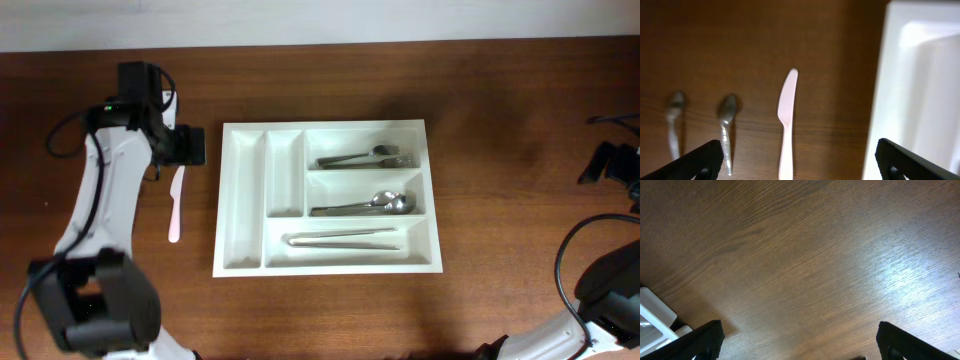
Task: Pack container
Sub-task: 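Move the left gripper over the white plastic knife, then lower the left gripper onto the white knife and close on it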
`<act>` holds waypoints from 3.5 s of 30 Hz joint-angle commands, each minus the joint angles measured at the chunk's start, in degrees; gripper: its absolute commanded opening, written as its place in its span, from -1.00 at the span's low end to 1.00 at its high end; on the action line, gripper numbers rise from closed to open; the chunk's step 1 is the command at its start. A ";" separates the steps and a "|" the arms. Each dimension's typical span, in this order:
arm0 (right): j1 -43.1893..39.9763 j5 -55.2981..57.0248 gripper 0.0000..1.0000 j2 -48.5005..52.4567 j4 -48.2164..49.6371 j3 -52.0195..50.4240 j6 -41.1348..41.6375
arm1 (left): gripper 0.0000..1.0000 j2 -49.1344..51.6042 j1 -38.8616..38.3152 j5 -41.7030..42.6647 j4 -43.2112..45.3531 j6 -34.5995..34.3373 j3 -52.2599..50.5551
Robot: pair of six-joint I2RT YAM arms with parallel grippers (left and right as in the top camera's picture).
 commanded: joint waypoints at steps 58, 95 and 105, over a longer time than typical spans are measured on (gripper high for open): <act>-0.28 -0.35 0.98 -0.92 0.09 -0.17 0.68 | 0.99 13.46 7.32 4.79 -1.60 2.01 -2.12; -0.28 -0.35 0.98 -0.92 0.09 -0.17 0.68 | 0.99 13.46 7.45 4.52 2.19 5.40 -5.44; -0.28 -0.35 0.98 -0.92 0.09 -0.17 0.68 | 0.99 15.19 7.76 4.52 1.44 2.80 -5.44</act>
